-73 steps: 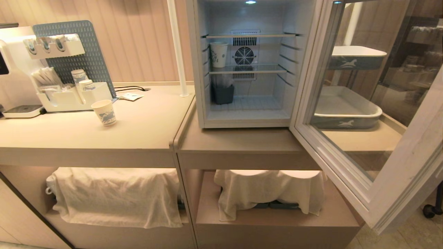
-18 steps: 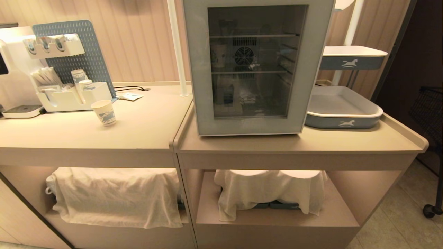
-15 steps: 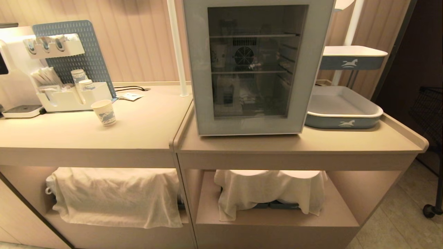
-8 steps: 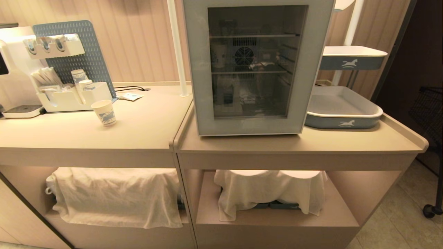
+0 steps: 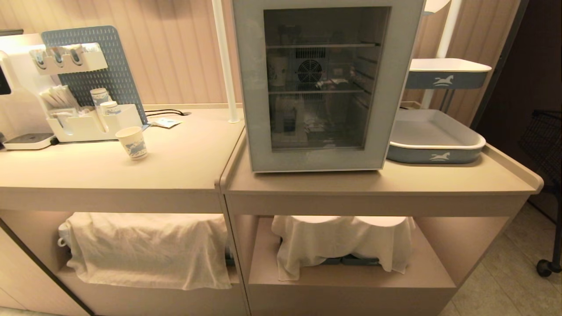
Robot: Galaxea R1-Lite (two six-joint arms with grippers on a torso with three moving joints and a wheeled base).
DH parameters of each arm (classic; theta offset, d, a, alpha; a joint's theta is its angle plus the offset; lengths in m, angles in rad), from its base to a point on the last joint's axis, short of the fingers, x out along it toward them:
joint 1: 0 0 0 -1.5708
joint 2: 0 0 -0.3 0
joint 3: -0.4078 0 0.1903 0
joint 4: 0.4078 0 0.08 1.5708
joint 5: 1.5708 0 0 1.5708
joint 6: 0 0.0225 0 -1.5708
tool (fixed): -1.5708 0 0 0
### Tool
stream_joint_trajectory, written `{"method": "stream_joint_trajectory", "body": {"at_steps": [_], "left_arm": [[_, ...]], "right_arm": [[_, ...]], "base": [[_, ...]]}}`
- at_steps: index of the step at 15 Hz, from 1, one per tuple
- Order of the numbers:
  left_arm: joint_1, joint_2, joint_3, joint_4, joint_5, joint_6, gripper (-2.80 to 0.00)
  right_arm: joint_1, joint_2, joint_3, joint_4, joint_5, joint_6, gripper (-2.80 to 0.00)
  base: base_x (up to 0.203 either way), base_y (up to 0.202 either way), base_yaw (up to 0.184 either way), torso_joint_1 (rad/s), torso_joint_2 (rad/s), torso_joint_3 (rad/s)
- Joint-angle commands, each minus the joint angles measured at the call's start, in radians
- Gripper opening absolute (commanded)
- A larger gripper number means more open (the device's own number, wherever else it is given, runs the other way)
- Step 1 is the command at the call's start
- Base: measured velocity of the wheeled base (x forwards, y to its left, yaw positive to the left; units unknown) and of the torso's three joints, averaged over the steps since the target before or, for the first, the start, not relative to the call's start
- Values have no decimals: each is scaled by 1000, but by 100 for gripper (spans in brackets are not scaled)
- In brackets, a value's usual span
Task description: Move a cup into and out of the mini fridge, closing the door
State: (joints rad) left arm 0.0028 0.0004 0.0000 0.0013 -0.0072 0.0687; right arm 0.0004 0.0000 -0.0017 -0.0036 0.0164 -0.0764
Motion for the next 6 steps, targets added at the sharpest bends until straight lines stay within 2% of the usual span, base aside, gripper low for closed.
{"method": "stream_joint_trajectory", "body": {"at_steps": [1, 6], "left_arm": [[0, 0, 0, 0, 1, 0, -280], [0, 0, 0, 0, 1, 0, -280]], "right_arm": [[1, 0, 0, -1, 0, 0, -280], [0, 0, 0, 2, -1, 13, -280]], "base": [[0, 0, 0, 0, 0, 0], [0, 0, 0, 0, 0, 0]]}}
